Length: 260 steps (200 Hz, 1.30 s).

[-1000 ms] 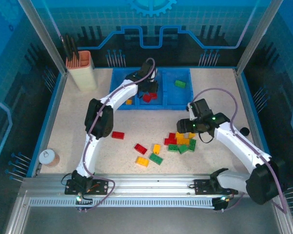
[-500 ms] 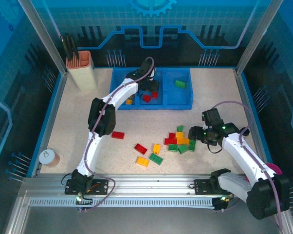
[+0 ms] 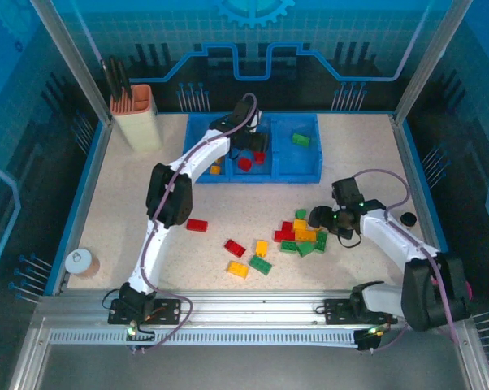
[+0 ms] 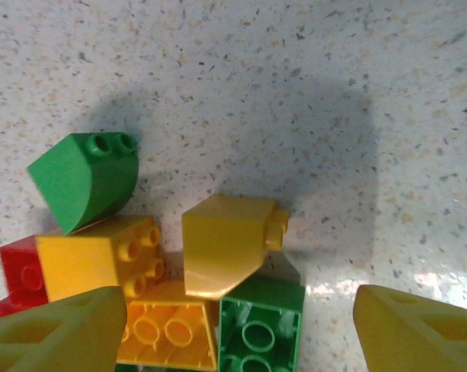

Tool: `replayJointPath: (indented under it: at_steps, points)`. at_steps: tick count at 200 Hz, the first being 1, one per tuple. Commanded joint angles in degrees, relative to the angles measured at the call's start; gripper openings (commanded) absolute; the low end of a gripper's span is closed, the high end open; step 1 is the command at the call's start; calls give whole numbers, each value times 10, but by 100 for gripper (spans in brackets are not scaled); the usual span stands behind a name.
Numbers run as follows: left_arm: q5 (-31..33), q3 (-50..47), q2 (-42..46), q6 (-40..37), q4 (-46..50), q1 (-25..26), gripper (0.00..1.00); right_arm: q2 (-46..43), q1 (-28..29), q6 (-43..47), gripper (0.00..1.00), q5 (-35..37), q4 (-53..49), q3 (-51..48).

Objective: Sort the legos into containers by color
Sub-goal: Pick up the lego from the middle-right of the table.

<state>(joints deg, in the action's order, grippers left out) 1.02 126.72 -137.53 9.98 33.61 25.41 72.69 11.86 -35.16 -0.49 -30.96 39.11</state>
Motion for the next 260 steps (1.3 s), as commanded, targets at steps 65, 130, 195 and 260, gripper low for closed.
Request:
replayJointPath:
  at_steps: [65, 130, 195, 260]
  points:
    - [-46, -20, 160, -20, -17, 2, 69, 108, -5, 9, 70, 3, 61, 37]
    - [-52, -96, 264, -36, -36, 2, 74, 172, 6, 26, 49, 15, 53, 63]
    - [-5, -233, 412, -72, -37, -14, 78, 124, 20, 91, 37, 29, 10, 84]
    - [30, -498, 688, -105, -89, -63, 90, 84, 56, 171, 35, 70, -104, 305]
